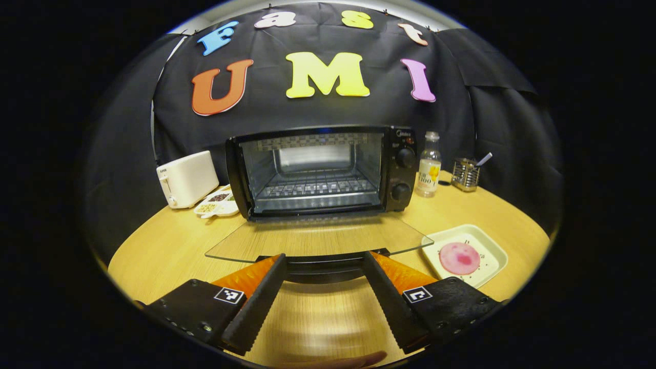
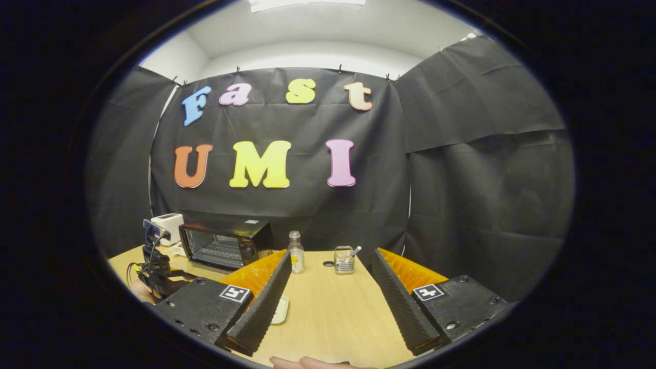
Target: Open the electric oven with the left hand, put the food in, and close the electric oven.
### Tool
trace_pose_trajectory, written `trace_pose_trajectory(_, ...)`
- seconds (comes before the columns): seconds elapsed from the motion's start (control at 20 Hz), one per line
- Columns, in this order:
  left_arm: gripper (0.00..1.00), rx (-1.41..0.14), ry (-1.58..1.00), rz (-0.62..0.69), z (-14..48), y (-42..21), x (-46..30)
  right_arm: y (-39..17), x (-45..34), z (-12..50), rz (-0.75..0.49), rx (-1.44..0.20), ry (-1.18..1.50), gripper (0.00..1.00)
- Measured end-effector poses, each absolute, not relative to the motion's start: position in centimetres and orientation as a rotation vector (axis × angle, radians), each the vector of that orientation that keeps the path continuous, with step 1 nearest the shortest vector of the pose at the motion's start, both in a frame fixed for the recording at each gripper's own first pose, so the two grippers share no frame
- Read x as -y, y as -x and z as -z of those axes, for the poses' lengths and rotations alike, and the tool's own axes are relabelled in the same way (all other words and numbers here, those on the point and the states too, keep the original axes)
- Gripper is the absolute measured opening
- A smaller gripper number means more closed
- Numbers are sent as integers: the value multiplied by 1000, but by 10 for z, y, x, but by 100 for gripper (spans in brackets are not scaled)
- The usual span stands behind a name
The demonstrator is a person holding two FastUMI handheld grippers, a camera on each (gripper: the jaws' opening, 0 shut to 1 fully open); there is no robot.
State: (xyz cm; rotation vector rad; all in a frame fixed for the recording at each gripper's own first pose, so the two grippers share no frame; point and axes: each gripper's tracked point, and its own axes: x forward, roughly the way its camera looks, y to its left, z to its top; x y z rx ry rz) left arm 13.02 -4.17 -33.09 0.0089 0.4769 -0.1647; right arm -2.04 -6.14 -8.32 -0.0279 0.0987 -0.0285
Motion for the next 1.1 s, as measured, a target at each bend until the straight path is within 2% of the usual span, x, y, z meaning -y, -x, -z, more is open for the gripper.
trace_pose_trajectory(0.1, 96, -564, -34, 174, 359, -122, 44, 19, 58, 89, 23, -121, 17, 96)
trace_pose_trajectory(0.2, 97, -545, -34, 172, 358, -124, 46, 16, 53, 95, 9, -140, 9, 100)
trace_pose_trajectory(0.3, 96, -558, -14, 168, 358, -120, 44, 15, 50, 98, 1, -154, 5, 96)
trace_pose_trajectory(0.55, 96, -540, 27, 154, 354, -120, 43, 9, 46, 109, 1, -182, 17, 96)
trace_pose_trajectory(0.65, 96, -552, 39, 143, 355, -118, 39, 1, 43, 116, -7, -200, 27, 100)
trace_pose_trajectory(0.7, 94, -550, 42, 128, 354, -116, 36, -5, 40, 125, -14, -222, 41, 96)
trace_pose_trajectory(0.75, 94, -532, 47, 109, 348, -116, 30, -10, 39, 137, -11, -253, 55, 100)
trace_pose_trajectory(0.9, 94, -456, 67, 101, 315, -108, 25, -30, 36, 174, -7, -346, 68, 100)
trace_pose_trajectory(0.95, 94, -427, 74, 101, 301, -104, 24, -36, 34, 188, -10, -387, 67, 96)
trace_pose_trajectory(1.0, 94, -391, 78, 99, 286, -100, 21, -42, 32, 202, -19, -427, 63, 100)
trace_pose_trajectory(1.1, 94, -324, 73, 87, 258, -91, 15, -56, 27, 224, -32, -491, 47, 96)
